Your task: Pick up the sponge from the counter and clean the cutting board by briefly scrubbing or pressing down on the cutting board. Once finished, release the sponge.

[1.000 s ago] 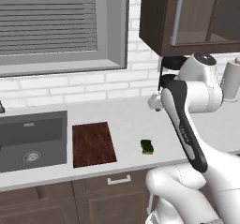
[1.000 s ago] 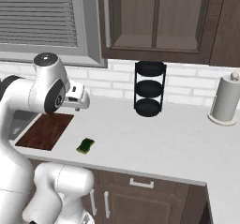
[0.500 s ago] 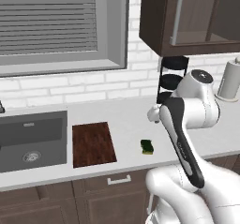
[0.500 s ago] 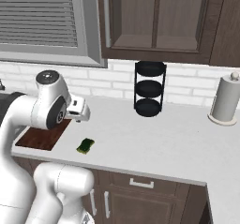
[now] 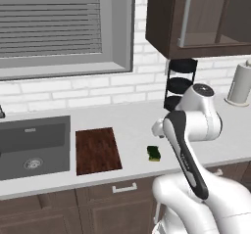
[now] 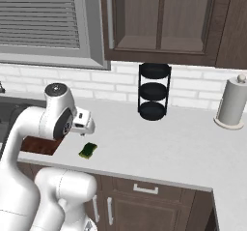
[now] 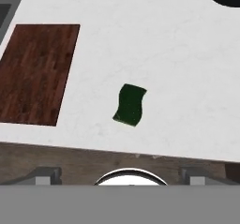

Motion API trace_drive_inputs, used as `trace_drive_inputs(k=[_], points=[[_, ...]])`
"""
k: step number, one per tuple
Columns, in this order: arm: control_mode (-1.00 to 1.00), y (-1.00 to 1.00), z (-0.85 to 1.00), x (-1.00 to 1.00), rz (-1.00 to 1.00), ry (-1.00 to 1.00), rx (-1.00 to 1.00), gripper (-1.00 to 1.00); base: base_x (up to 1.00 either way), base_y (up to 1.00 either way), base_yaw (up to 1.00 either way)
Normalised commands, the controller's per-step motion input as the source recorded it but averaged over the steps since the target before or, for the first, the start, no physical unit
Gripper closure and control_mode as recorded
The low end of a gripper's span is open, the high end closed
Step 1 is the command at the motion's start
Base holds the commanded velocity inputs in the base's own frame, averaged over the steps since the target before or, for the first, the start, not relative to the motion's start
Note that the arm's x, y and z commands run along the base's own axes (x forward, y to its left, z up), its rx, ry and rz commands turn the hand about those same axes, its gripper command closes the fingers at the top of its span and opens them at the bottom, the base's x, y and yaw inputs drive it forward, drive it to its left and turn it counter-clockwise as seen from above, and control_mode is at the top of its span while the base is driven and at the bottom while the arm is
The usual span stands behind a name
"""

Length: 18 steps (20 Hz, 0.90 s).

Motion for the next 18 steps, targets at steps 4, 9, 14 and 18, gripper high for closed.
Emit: trace_drive_inputs(k=[4, 9, 14, 18], points=[[-1.00, 0.00, -0.38, 0.32, 0.00, 0.15, 0.00, -1.00, 0.00, 0.00, 0.00], [-1.00, 0.03, -0.24, 0.37, -0.02, 0.14, -0.01, -1.00, 0.00, 0.00, 0.00], [-1.00, 0.00, -0.25, 0.27, 0.00, 0.11, 0.00, -1.00, 0.00, 0.00, 0.00], [-1.00, 0.00, -0.41, 0.38, 0.00, 0.08, 0.00, -1.00, 0.00, 0.00, 0.00]])
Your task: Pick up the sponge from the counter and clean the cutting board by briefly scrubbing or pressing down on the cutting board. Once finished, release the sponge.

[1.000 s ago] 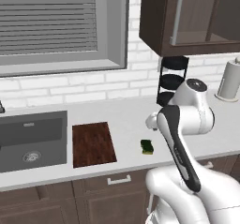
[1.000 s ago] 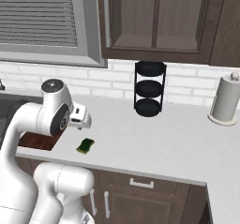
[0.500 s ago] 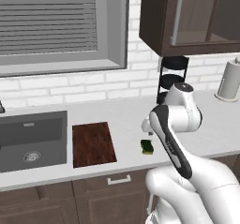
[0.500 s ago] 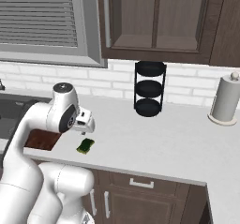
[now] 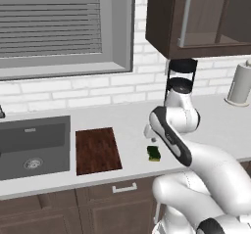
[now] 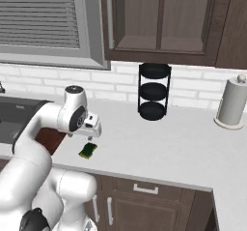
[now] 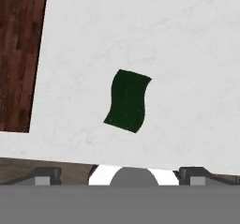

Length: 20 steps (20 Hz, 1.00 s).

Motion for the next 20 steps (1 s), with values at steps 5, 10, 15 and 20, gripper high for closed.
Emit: trace_drive_inputs(k=[5, 10, 15, 20], points=[[-1.00, 0.00, -0.41, 0.43, 0.00, 0.08, 0.00, -1.00, 0.00, 0.00, 0.00], [-1.00, 0.00, -0.37, 0.26, 0.00, 0.08, 0.00, -1.00, 0.00, 0.00, 0.00], [-1.00, 0.01, -0.32, 0.06, 0.00, 0.07, 0.00, -1.00, 0.00, 0.00, 0.00], [-1.00, 0.05, -0.31, 0.14, 0.00, 0.10, -0.02, -1.00, 0.00, 0.00, 0.00]])
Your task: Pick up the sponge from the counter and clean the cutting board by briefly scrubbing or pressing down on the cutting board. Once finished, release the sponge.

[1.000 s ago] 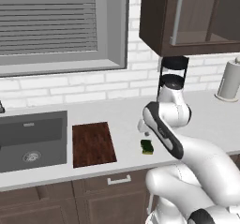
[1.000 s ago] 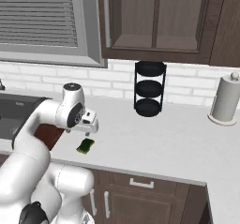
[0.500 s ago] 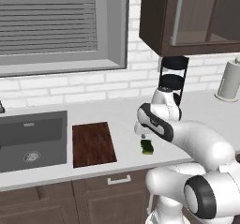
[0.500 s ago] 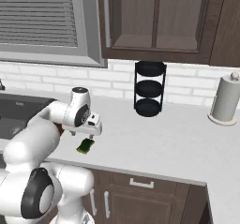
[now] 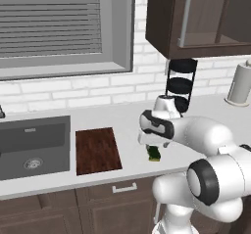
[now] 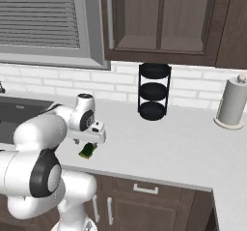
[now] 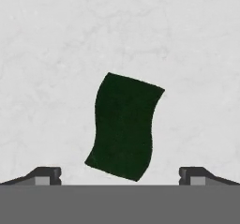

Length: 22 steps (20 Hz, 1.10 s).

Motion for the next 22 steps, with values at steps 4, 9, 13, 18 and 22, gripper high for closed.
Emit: trace_drive_inputs(k=[4, 9, 13, 18, 22], points=[[-1.00, 0.00, -0.34, 0.17, 0.00, 0.06, 0.00, -1.00, 0.00, 0.00, 0.00], [-1.00, 0.00, -0.30, 0.19, 0.00, 0.03, 0.00, -1.00, 0.00, 0.00, 0.00], [-1.00, 0.06, -0.23, 0.17, 0.00, 0.02, 0.00, -1.00, 0.00, 0.00, 0.00], [-1.00, 0.02, -0.21, 0.12, 0.00, 0.01, 0.00, -1.00, 0.00, 0.00, 0.00], [-1.00, 0.00, -0.13, -0.01, 0.00, 0.00, 0.00, -1.00, 0.00, 0.00, 0.00]])
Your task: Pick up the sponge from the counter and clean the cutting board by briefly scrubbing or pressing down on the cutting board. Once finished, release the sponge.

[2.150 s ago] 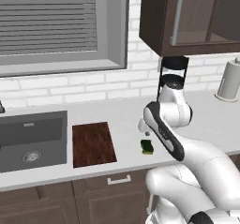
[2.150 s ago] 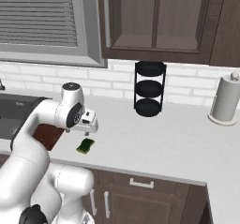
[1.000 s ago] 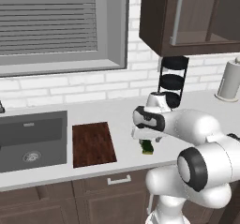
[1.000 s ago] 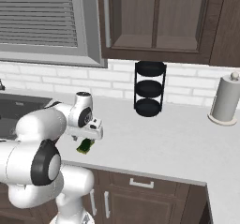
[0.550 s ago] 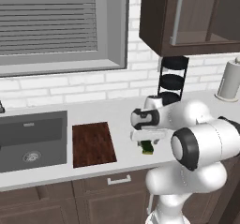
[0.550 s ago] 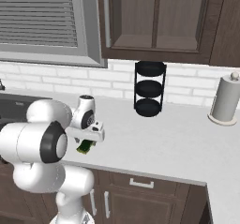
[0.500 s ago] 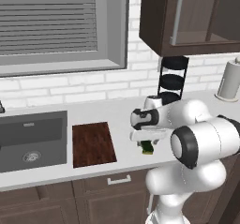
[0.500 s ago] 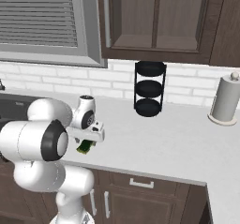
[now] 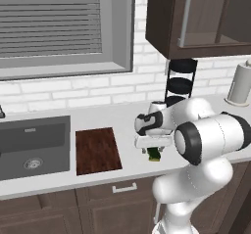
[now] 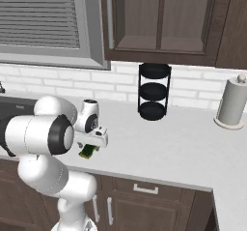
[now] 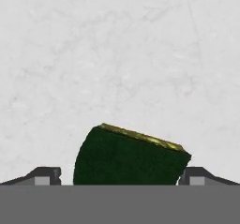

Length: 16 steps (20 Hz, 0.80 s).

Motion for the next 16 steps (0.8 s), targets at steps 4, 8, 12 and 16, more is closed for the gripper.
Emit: trace_drive_inputs(k=[4, 8, 12, 16], points=[[-1.00, 0.00, -0.06, -0.20, 0.00, 0.00, 0.00, -1.00, 0.00, 0.00, 0.00], [-1.00, 0.00, -0.12, -0.28, 0.00, 0.00, 0.00, -1.00, 0.00, 0.00, 0.00], [-1.00, 0.02, -0.19, -0.12, 0.00, 0.00, 0.00, 1.00, 0.00, 0.00, 0.00], [-1.00, 0.15, -0.17, 0.00, 0.00, 0.00, 0.00, 1.00, 0.00, 0.00, 0.00]])
